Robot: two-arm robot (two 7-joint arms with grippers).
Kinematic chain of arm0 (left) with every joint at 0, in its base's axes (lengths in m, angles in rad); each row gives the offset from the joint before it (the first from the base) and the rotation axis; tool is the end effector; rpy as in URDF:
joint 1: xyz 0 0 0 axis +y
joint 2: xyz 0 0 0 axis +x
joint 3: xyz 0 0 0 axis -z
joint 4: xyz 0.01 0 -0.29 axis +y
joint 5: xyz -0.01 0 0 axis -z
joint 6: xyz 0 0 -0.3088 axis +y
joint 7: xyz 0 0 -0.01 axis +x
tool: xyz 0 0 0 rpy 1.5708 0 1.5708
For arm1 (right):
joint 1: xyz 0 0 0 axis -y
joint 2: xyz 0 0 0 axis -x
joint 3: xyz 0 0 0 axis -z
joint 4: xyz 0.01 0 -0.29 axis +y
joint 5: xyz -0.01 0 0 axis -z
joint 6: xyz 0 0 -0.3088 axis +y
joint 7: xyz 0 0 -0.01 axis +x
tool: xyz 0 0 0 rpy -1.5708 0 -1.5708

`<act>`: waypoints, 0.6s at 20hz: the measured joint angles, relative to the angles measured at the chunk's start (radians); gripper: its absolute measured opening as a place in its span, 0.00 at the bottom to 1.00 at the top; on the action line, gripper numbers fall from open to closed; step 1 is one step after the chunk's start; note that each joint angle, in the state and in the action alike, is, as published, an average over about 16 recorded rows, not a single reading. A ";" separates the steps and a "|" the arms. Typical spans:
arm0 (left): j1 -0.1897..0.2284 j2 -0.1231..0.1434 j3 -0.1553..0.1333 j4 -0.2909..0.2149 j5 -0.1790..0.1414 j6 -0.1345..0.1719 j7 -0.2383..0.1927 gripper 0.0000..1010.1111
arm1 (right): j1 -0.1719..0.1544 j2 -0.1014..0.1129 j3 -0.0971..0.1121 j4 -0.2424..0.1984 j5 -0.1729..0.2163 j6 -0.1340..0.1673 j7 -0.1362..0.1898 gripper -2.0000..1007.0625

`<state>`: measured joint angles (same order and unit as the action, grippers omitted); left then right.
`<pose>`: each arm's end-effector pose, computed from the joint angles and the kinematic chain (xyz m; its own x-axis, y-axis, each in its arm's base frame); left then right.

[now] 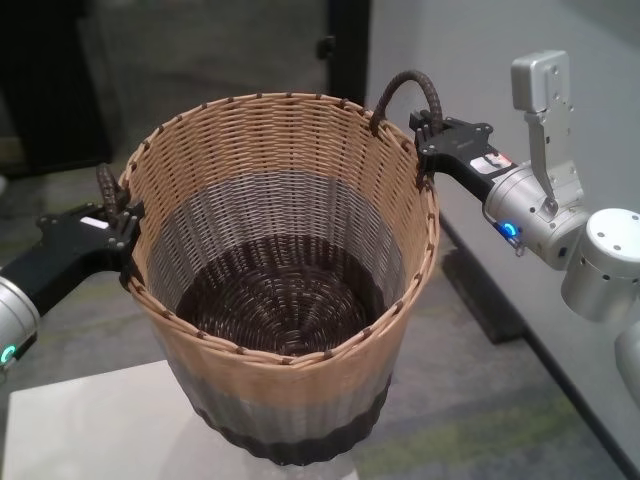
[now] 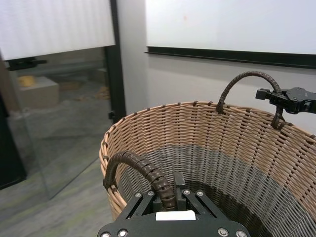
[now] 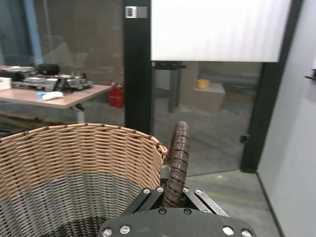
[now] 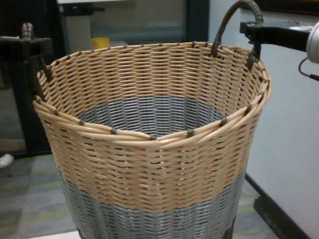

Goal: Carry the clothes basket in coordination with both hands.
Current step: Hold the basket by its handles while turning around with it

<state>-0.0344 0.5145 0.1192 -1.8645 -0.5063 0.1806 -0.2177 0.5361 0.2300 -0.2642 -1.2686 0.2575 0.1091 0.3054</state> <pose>0.3227 0.0691 -0.1899 0.4462 0.8943 0.0336 -0.8933 0.4473 -0.0438 0.4642 -0.0108 -0.1937 0.4522 -0.8873 0.0909 0.8886 0.4569 0.0392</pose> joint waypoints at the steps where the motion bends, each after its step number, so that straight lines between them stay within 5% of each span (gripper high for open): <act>1: 0.000 0.000 0.000 0.000 0.000 0.000 0.000 0.17 | 0.000 0.000 0.000 0.000 0.000 0.000 0.000 0.05; 12: 0.000 0.000 0.000 0.000 0.000 0.000 0.000 0.17 | 0.000 0.000 0.000 0.000 0.000 0.000 0.000 0.05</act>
<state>-0.0344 0.5145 0.1192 -1.8645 -0.5063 0.1806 -0.2177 0.5361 0.2300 -0.2642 -1.2686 0.2575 0.1091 0.3054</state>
